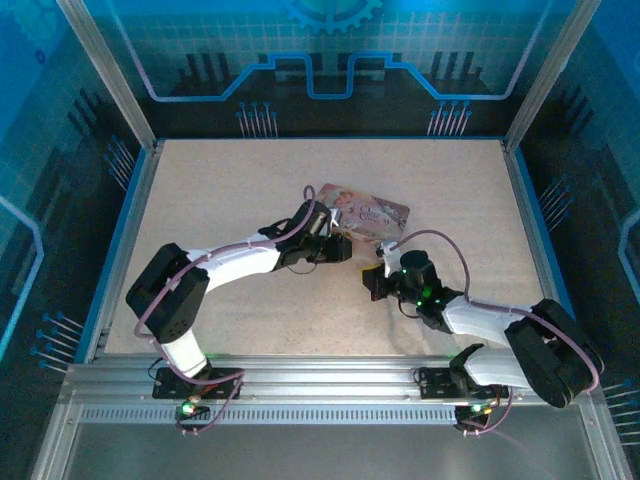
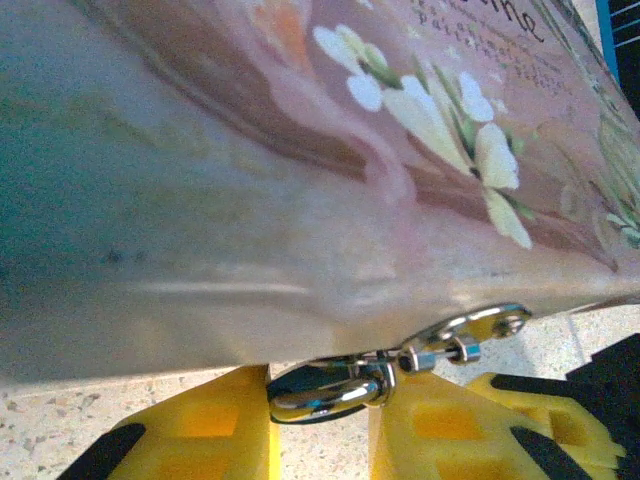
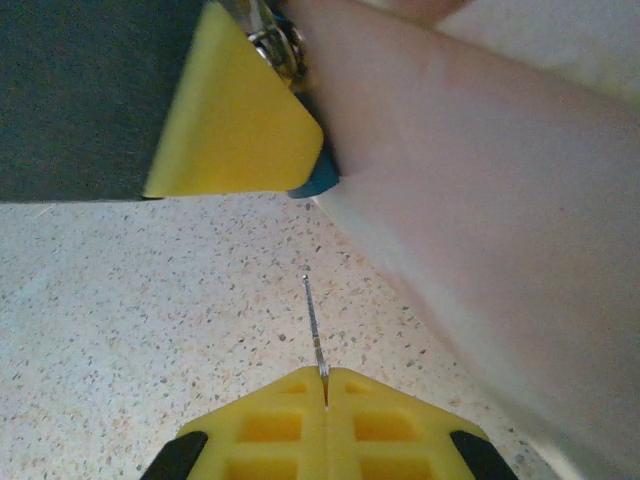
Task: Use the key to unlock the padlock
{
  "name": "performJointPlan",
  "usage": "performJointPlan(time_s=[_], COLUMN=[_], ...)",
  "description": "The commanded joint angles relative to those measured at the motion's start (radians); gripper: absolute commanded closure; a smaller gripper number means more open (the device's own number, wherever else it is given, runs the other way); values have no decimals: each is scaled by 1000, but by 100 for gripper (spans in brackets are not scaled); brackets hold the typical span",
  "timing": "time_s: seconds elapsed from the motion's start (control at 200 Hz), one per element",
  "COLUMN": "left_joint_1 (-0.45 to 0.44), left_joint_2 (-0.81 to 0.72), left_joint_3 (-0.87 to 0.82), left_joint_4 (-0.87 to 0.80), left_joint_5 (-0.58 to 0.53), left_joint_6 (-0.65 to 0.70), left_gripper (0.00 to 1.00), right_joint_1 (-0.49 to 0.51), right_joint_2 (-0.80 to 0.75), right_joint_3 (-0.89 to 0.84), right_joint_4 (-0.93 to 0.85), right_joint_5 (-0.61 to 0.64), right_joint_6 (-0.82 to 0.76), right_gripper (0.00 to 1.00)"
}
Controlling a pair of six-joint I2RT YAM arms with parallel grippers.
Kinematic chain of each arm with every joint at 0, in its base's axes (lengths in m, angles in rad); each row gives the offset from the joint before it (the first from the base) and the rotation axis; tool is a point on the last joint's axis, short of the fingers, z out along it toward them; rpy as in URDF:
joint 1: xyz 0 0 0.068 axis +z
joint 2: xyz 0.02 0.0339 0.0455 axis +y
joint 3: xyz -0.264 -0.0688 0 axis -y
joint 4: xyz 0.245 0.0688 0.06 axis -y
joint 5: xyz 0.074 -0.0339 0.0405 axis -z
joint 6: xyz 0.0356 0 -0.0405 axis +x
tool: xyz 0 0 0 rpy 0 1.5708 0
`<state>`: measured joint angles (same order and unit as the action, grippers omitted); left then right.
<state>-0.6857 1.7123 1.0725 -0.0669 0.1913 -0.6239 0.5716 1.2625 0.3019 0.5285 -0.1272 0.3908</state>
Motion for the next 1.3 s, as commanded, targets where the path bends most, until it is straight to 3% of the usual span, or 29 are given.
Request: performJointPlan(time_s=[0.0,0.415,0.905,1.296], left_joint_1=[-7,-7,-8,-8], left_joint_2=[-56,-57,-60,-62], left_joint_3=[58,73,73,75], left_joint_4=[23,0,-5,1], left_joint_5=[36,30,27,26], left_joint_6=[-9,-3,0,-11], left_gripper=[76,77,77,78], right_joint_1=[17,16,-57,15], right_joint_2=[31,87,86,117], right_joint_3=[23,50,66,40], right_joint_4=[59,97,92,143], right_joint_5=[31,57,21,23], right_joint_6=[-29,-47,-72,-41], right_gripper=[100,100,100,100])
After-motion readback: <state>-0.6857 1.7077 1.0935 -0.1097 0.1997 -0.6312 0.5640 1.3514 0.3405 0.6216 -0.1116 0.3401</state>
